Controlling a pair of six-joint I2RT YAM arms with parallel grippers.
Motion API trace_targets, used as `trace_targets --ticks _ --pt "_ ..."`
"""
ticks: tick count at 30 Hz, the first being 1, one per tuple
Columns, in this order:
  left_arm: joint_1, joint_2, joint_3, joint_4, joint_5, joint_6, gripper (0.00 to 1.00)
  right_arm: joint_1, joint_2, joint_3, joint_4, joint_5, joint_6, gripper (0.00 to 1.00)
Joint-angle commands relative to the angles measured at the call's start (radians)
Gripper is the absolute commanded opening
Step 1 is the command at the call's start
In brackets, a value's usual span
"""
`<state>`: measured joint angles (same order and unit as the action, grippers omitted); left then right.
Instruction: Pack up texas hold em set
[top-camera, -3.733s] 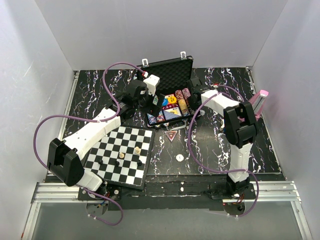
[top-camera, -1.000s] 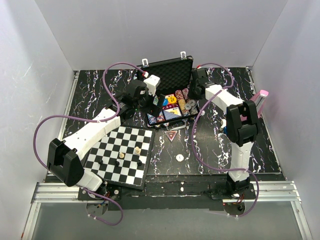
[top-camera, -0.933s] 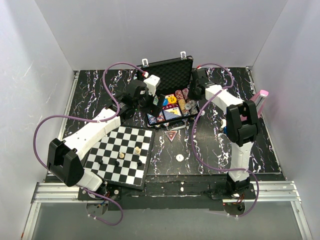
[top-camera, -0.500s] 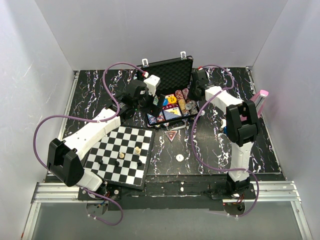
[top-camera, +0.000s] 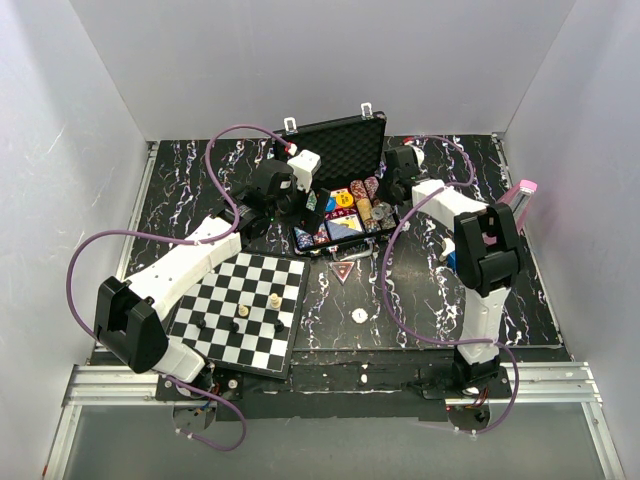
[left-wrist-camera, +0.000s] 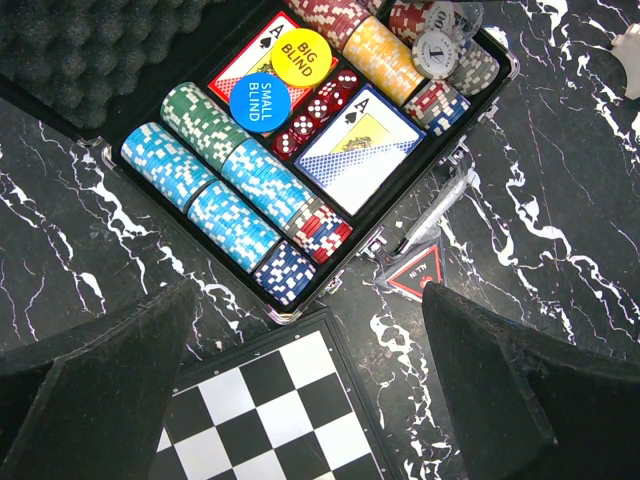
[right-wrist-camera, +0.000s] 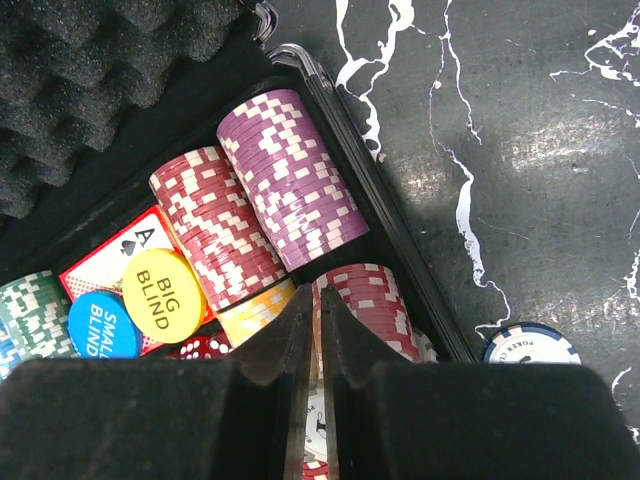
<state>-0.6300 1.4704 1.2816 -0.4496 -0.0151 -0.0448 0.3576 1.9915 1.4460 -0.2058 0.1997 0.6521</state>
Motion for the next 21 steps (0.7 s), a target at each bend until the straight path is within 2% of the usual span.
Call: trace_targets --ticks 1,8,13,21 --pt "0.004 -0.044 -0.007 -0.009 0.003 0.008 0.98 0.000 -0.023 -0.090 -0.139 0.021 0.030 0.15" --pt "0.004 -0.047 -0.007 -0.008 0.014 0.002 0.98 0.000 -0.039 -0.040 -0.116 -0.008 -0.017 0.19" --pt "0.004 -0.045 -0.007 -0.006 0.015 -0.003 0.98 0.001 -0.014 0.092 -0.153 -0.026 -0.086 0.38" --pt "0.006 -0.041 -0.010 -0.001 0.015 -0.013 0.98 0.000 -0.033 0.208 -0.173 -0.057 -0.164 0.59"
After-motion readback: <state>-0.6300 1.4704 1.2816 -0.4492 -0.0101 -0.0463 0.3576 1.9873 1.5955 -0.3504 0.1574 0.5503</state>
